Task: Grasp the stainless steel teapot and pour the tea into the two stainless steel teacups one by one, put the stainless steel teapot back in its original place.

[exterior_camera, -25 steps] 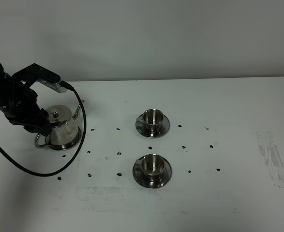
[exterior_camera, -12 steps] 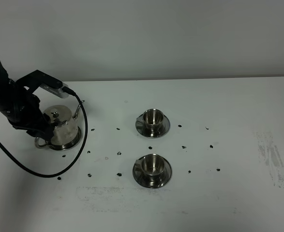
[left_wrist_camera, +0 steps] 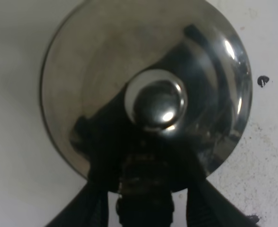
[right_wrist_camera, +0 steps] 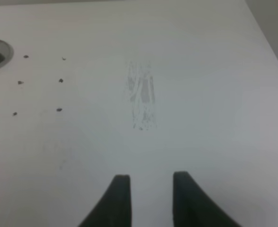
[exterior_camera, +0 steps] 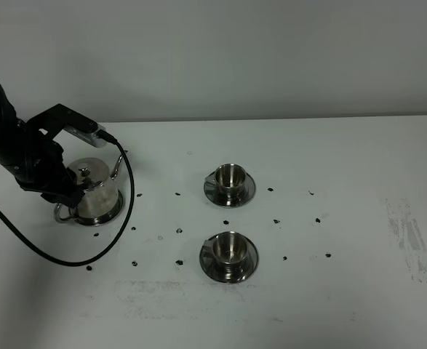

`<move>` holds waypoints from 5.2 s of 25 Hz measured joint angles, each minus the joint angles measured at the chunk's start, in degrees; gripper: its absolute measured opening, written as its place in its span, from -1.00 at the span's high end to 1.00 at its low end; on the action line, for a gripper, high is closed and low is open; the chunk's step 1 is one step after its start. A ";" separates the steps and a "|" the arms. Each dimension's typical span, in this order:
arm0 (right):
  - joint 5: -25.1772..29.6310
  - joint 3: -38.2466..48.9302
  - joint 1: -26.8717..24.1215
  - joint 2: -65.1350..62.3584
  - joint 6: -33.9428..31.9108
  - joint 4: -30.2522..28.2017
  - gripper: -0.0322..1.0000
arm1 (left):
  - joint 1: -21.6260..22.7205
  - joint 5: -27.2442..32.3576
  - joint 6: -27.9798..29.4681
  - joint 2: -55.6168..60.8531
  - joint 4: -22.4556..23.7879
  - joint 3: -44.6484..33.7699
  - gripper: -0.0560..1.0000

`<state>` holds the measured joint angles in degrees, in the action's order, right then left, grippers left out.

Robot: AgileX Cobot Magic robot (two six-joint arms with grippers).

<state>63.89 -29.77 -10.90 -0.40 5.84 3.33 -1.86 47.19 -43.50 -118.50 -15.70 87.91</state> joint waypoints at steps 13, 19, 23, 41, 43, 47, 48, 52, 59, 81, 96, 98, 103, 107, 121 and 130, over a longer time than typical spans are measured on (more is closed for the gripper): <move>0.00 0.00 0.00 0.00 0.00 0.00 0.53 | -0.55 0.12 2.27 -0.05 1.92 0.00 0.13; 0.00 0.00 0.00 0.00 0.00 0.00 0.53 | -0.55 0.31 3.25 -1.08 2.03 0.00 0.30; 0.00 0.00 0.00 0.00 0.00 0.00 0.53 | -0.55 0.37 3.32 -1.15 2.23 0.00 0.48; 0.00 0.00 0.00 0.00 0.00 0.00 0.53 | -0.59 1.48 2.59 2.51 2.79 0.00 0.48; 0.00 0.00 0.00 0.00 0.00 0.00 0.53 | -0.59 1.43 2.10 3.01 2.79 0.00 0.48; 0.00 0.00 0.00 0.00 0.00 0.00 0.53 | -0.59 1.55 1.59 4.18 2.74 0.00 0.48; 0.00 0.00 0.00 0.00 0.00 0.00 0.53 | -0.59 1.61 1.28 4.68 2.52 0.00 0.48; 0.00 0.00 0.00 0.00 0.00 0.00 0.53 | -0.93 1.55 -1.59 7.64 -0.44 0.00 0.48; 0.00 0.00 0.00 0.00 0.00 0.00 0.53 | -2.65 0.71 -3.96 10.33 -3.73 1.18 0.48; 0.00 0.00 0.00 0.00 0.00 0.00 0.53 | -6.13 8.06 -28.77 7.75 -9.55 7.41 0.48; 0.00 0.00 0.00 0.00 0.00 0.00 0.53 | -10.17 7.70 -42.21 3.42 -7.12 7.41 0.48; 0.00 0.00 0.00 0.00 0.00 0.00 0.53 | -10.52 8.50 -44.06 3.42 -6.50 7.41 0.48; 0.00 0.00 0.00 0.00 0.00 0.00 0.53 | -11.34 9.95 -47.70 3.35 -3.95 7.41 0.48; 0.00 0.00 0.00 0.00 0.00 0.00 0.53 | -12.55 9.89 -49.24 2.87 -0.48 7.41 0.48; 0.00 0.00 0.00 0.00 0.00 0.00 0.53 | -17.42 5.87 -49.80 1.60 9.07 7.41 0.48; 0.00 0.00 0.00 0.00 0.00 0.00 0.53 | -18.86 4.55 -52.41 1.60 11.02 7.41 0.48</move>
<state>63.89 -29.77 -10.90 -0.40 5.84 3.33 -20.72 51.74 -95.92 -116.90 -4.69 95.32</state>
